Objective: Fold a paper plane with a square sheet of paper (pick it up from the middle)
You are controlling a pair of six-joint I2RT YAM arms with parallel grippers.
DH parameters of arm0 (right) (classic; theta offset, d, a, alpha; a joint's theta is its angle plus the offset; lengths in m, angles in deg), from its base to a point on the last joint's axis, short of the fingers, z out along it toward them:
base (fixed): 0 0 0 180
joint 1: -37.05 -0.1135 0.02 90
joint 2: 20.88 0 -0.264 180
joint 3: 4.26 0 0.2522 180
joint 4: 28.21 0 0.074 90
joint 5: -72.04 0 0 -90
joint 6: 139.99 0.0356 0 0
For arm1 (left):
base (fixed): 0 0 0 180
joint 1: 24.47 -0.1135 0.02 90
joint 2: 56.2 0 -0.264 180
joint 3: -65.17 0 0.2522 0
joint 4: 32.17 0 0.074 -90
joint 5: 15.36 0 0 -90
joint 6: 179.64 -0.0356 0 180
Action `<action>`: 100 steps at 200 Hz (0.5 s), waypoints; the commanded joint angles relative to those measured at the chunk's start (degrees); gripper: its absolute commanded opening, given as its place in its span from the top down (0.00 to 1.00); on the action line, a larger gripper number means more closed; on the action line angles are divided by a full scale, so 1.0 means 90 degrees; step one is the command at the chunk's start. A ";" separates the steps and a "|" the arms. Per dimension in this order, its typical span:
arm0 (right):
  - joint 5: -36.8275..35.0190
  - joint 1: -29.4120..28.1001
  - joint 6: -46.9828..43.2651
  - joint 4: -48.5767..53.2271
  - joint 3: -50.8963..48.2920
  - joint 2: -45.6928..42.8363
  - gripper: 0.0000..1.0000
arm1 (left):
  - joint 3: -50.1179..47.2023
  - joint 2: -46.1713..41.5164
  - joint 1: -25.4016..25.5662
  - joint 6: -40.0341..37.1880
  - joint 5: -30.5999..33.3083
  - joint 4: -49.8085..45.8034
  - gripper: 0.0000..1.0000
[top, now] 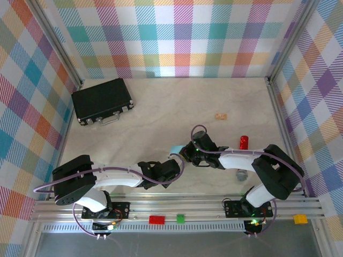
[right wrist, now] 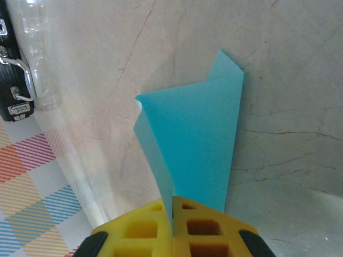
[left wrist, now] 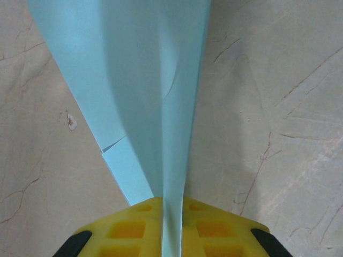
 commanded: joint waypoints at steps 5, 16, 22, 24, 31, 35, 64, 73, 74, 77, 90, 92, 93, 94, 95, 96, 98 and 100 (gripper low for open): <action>-0.0031 -0.0037 0.0010 0.0017 -0.0066 -0.0160 1.00 | -0.0013 -0.0080 0.0070 0.0030 0.0046 0.0025 0.88; -0.0057 -0.0037 -0.0051 0.0144 -0.0047 -0.0215 0.96 | -0.0016 -0.0066 0.0070 0.0058 0.0049 0.0047 0.89; -0.0091 -0.0037 -0.0091 0.0235 -0.0027 -0.0265 0.92 | -0.0023 -0.0052 0.0070 0.0066 0.0044 0.0048 0.89; -0.0102 -0.0037 -0.0106 0.0255 -0.0021 -0.0274 0.92 | -0.0024 -0.0047 0.0068 0.0068 0.0045 0.0048 0.90; -0.0158 -0.0037 -0.0160 0.0401 -0.0020 -0.0337 0.88 | -0.0026 -0.0032 0.0065 0.0092 0.0051 0.0055 0.90; -0.0196 -0.0037 -0.0182 0.0467 -0.0007 -0.0382 0.87 | -0.0026 -0.0019 0.0070 0.0105 0.0063 0.0057 0.90; -0.0565 0.0015 -0.0393 0.1253 -0.0037 -0.0837 0.69 | -0.0054 0.0038 0.0070 0.0222 0.0088 0.0116 0.90; -0.0683 0.0048 -0.0466 0.1549 -0.0049 -0.1004 0.63 | -0.0054 0.0056 0.0070 0.0251 0.0090 0.0121 0.90; -0.0694 0.0054 -0.0472 0.1579 -0.0047 -0.1018 0.63 | -0.0054 0.0061 0.0070 0.0253 0.0089 0.0123 0.90; -0.0724 0.0067 -0.0495 0.1676 -0.0045 -0.1071 0.60 | -0.0059 0.0073 0.0069 0.0259 0.0093 0.0126 0.90; -0.0851 0.0141 -0.0561 0.2074 -0.0099 -0.1305 0.55 | -0.0064 0.0126 0.0061 0.0283 0.0050 0.0164 0.90; -0.0871 0.0147 -0.0565 0.2119 -0.0109 -0.1342 0.54 | -0.0071 0.0134 0.0061 0.0284 0.0042 0.0170 0.90; -0.0875 0.0148 -0.0571 0.2142 -0.0116 -0.1353 0.54 | -0.0068 0.0139 0.0061 0.0284 0.0036 0.0172 0.90; -0.0883 0.0158 -0.0574 0.2154 -0.0119 -0.1373 0.54 | -0.0066 0.0146 0.0061 0.0284 0.0033 0.0174 0.90; -0.0891 0.0163 -0.0580 0.2184 -0.0121 -0.1398 0.54 | -0.0065 0.0150 0.0061 0.0288 0.0026 0.0174 0.90; -0.0900 0.0166 -0.0588 0.2214 -0.0132 -0.1420 0.54 | -0.0064 0.0152 0.0061 0.0286 0.0023 0.0175 0.90; -0.0922 0.0175 -0.0589 0.2254 -0.0142 -0.1461 0.54 | -0.0064 0.0160 0.0061 0.0284 0.0021 0.0175 0.90; -0.0944 0.0185 -0.0592 0.2298 -0.0150 -0.1498 0.54 | -0.0064 0.0170 0.0061 0.0291 0.0015 0.0180 0.90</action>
